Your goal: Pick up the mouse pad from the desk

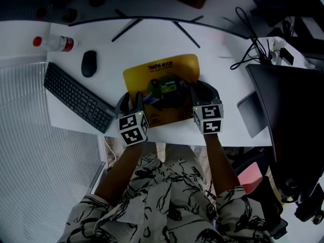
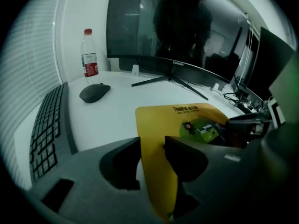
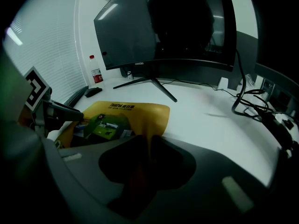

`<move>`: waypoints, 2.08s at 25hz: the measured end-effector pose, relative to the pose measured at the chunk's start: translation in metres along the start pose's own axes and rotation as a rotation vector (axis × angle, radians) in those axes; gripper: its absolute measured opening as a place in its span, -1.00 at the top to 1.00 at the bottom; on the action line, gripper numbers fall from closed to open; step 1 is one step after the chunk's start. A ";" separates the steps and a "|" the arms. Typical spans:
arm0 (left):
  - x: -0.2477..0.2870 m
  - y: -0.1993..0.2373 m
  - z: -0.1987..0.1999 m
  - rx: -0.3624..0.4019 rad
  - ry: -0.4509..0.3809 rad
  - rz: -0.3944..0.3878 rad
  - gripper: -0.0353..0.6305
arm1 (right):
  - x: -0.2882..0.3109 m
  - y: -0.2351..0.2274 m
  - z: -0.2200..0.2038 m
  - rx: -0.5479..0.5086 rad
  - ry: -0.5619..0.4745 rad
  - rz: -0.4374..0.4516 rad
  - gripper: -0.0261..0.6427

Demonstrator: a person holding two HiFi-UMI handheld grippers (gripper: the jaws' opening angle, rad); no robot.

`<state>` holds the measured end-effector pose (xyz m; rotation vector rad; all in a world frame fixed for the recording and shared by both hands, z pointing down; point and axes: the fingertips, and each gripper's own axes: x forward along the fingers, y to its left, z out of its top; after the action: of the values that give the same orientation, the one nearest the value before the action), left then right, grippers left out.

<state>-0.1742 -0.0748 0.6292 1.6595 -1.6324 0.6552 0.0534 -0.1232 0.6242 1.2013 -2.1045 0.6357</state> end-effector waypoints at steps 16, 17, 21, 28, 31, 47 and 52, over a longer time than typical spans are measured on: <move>0.000 0.001 0.000 -0.023 0.010 0.011 0.64 | 0.000 0.001 0.000 -0.024 -0.003 -0.002 0.66; 0.000 -0.001 0.000 -0.013 0.009 0.011 0.69 | 0.000 0.001 0.000 -0.026 -0.003 -0.003 0.66; 0.000 -0.005 0.000 -0.001 0.000 0.004 0.82 | 0.000 0.002 0.000 -0.027 -0.001 0.000 0.67; -0.002 -0.003 0.001 -0.001 -0.020 -0.029 0.80 | -0.001 0.001 0.000 -0.025 -0.007 -0.001 0.66; -0.003 0.000 0.003 0.016 -0.028 -0.006 0.72 | -0.003 0.002 0.002 -0.033 -0.012 -0.003 0.68; -0.008 -0.004 -0.005 -0.063 -0.023 -0.076 0.24 | -0.058 0.031 0.051 -0.237 -0.238 -0.063 0.74; -0.006 -0.003 -0.008 -0.035 0.009 -0.056 0.26 | -0.075 0.046 0.066 -0.346 -0.284 -0.080 0.75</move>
<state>-0.1707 -0.0650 0.6288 1.6690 -1.5760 0.6023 0.0243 -0.1024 0.5207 1.2213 -2.2650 0.0573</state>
